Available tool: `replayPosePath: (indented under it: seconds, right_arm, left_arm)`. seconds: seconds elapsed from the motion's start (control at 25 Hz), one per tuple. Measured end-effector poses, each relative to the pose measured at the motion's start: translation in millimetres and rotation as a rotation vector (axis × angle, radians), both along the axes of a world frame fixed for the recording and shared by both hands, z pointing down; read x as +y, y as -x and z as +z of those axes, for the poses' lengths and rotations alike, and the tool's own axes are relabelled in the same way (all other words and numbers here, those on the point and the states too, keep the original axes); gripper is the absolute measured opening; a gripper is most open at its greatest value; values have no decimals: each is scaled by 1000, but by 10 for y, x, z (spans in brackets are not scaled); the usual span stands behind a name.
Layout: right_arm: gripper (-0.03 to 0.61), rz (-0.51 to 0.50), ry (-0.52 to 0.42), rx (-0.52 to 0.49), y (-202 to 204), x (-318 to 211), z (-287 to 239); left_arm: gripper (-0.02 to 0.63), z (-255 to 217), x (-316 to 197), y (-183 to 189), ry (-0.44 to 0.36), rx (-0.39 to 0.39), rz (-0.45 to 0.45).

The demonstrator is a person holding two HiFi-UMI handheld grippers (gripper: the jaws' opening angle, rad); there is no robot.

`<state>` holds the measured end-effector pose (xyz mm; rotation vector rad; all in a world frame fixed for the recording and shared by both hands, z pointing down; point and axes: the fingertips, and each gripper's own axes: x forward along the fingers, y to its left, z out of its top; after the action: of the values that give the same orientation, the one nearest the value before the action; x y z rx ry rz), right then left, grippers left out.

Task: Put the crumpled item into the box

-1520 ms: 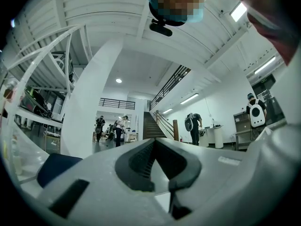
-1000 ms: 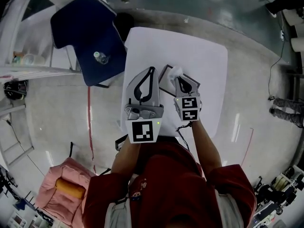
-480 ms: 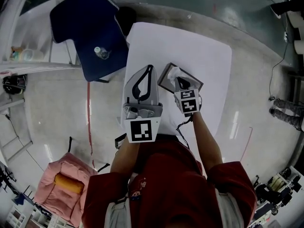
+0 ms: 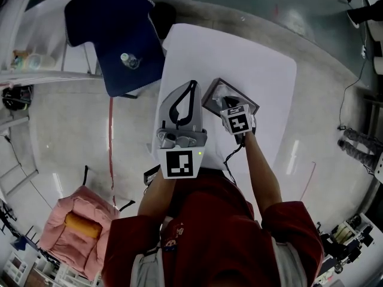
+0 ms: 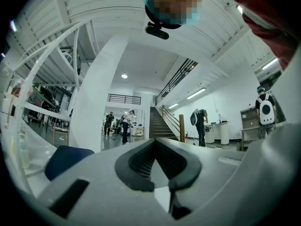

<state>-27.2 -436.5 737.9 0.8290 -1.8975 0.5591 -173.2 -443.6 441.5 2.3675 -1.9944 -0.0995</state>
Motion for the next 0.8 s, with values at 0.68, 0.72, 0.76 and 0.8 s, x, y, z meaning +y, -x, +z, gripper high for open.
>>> replayPosePath:
  seconds: [0.68, 0.72, 0.76, 0.8]
  right_arm:
    - [6, -62, 148, 83, -33, 18, 363]
    - [9, -61, 159, 89, -28, 25, 373]
    - [12, -56, 182, 94, -20, 59, 380]
    - [14, -48, 212, 95, -10, 108, 387]
  left_arm:
    - [3, 148, -69, 55, 25, -3, -9]
    - [3, 155, -74, 61, 27, 2, -12]
    - [3, 158, -77, 64, 28, 6, -14]
    - [3, 155, -78, 65, 27, 8, -14]
